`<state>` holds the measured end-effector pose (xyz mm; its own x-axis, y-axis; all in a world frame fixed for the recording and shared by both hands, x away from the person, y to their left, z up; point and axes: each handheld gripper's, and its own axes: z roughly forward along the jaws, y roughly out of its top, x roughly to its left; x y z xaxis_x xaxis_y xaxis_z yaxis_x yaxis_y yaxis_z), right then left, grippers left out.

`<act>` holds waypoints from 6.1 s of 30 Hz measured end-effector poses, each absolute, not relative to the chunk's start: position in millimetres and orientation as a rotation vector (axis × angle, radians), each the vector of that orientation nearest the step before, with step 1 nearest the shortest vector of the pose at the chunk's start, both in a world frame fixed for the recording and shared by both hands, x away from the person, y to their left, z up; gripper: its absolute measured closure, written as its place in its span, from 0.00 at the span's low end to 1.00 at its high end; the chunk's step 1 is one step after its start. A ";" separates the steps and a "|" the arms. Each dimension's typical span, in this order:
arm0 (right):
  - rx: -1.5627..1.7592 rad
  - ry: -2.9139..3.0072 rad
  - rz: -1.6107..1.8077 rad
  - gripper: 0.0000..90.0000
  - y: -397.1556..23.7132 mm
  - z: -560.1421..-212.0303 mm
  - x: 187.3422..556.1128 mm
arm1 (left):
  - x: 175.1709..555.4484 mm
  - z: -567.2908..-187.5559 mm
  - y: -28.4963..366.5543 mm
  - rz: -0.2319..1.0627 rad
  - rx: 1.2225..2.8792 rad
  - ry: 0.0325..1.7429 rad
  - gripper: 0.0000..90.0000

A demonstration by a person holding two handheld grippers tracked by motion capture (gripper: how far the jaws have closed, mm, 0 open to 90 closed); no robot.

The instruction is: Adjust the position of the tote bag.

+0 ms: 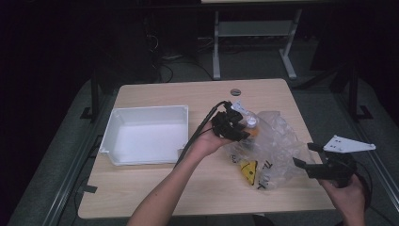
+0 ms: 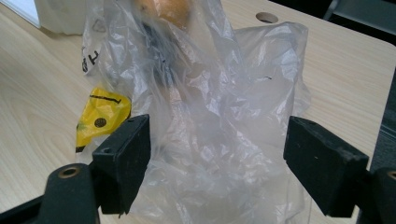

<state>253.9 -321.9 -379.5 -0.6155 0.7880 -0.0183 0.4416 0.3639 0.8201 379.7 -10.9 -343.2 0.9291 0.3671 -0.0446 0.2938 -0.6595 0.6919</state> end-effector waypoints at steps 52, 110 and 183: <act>1.051 2.222 1.122 0.26 -324.3 -383.6 250.1 | 376.5 -366.0 24.8 0.223 2.434 0.537 1.00; 0.946 2.371 1.107 0.95 -314.8 -391.1 247.7 | 357.2 -348.6 68.7 0.195 2.412 0.521 0.75; 0.917 2.380 1.117 0.97 -308.9 -390.3 247.0 | 395.7 -341.7 6.8 0.135 2.457 0.462 0.98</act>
